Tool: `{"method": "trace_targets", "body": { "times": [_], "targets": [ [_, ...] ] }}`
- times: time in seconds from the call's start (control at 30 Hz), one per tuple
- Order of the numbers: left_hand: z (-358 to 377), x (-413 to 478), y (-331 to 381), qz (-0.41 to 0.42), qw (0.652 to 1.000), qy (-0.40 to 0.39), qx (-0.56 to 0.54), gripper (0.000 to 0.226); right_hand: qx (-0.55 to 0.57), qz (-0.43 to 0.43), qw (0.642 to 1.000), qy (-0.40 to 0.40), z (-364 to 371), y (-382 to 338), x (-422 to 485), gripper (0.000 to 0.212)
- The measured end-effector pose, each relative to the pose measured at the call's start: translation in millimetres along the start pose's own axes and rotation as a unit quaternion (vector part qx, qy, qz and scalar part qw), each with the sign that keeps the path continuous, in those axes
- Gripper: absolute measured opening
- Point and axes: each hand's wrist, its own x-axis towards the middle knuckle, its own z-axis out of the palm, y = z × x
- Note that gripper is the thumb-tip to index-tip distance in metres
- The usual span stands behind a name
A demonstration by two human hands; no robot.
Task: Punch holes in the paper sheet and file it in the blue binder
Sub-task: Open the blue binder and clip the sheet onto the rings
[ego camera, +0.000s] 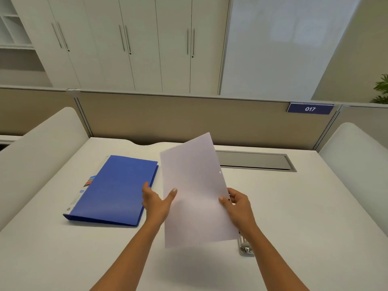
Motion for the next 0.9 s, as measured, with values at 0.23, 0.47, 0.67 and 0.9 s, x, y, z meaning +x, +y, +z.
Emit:
{"method": "trace_targets", "body": {
  "times": [0.23, 0.47, 0.67, 0.9],
  "targets": [
    [27, -37, 42, 0.054, 0.978, -0.198, 0.027, 0.082, -0.134, -0.148, 0.977, 0.07, 34, -14, -14, 0.028],
    [29, -41, 55, 0.004, 0.99, -0.134, -0.037, 0.053, -0.35, -0.323, 0.878, 0.048, 73, -12, -29, 0.042],
    [1, -29, 54, -0.014, 0.985, -0.15, -0.089, 0.047, -0.342, -0.277, 0.898, -0.01, 78, -18, -34, 0.047],
    [-39, -4, 57, -0.012, 0.965, -0.248, -0.087, 0.029, -0.046, -0.008, 0.998, -0.049, 48, -14, 4, 0.06]
  ]
}}
